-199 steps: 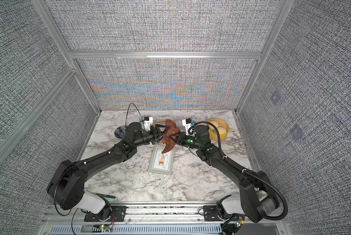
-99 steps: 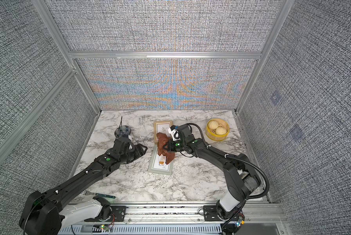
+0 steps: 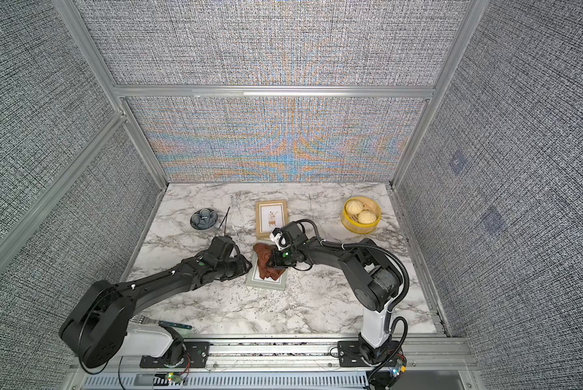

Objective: Wipe the picture frame with a cloth
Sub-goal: Wipe the dirt from the picture frame.

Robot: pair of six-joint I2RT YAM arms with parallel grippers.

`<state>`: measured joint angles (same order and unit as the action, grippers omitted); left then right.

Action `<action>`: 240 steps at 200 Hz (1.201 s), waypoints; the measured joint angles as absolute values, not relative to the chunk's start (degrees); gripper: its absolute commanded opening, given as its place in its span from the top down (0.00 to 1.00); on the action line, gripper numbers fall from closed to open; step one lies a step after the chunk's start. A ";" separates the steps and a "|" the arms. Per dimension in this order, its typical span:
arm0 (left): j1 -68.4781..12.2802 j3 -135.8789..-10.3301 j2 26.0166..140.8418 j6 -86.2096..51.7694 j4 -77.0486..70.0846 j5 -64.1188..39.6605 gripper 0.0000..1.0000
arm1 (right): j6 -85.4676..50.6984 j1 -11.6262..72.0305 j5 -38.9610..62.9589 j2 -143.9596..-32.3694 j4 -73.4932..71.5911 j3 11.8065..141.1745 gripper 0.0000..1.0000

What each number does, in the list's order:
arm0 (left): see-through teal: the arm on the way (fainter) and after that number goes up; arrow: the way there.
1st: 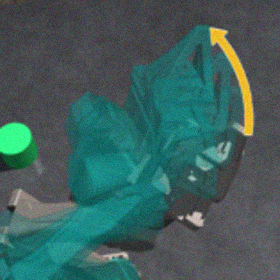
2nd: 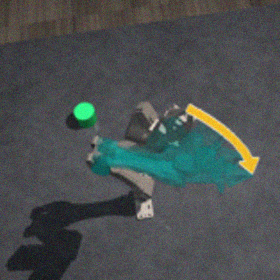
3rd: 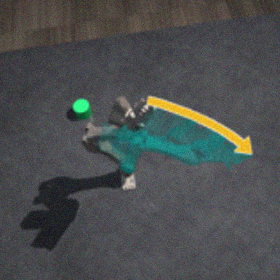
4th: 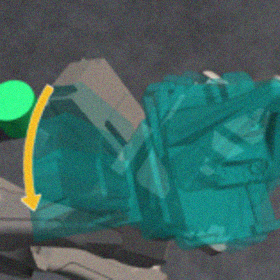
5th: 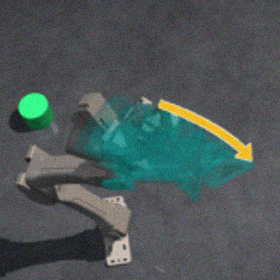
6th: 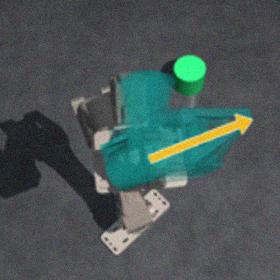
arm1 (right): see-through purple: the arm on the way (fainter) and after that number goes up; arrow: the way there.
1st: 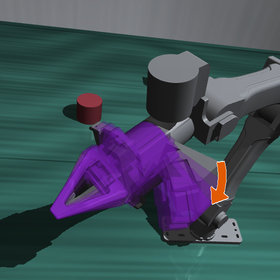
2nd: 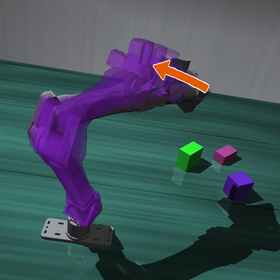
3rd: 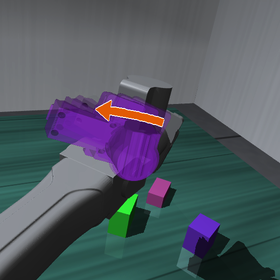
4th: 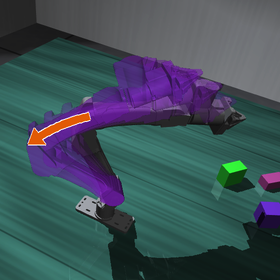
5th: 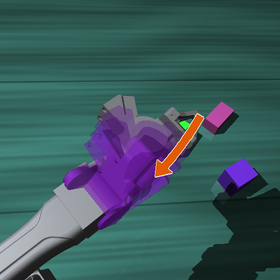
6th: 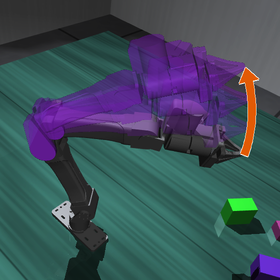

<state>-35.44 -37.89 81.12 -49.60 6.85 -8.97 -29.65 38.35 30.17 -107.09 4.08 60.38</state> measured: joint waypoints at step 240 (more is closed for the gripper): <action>-39.27 -39.86 89.82 -51.64 4.03 -9.28 0.89 | -21.54 40.91 29.23 -108.64 7.51 61.34 1.00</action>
<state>-39.27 -39.86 89.82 -51.64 4.03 -9.28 -21.54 40.91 29.23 -108.64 7.51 61.34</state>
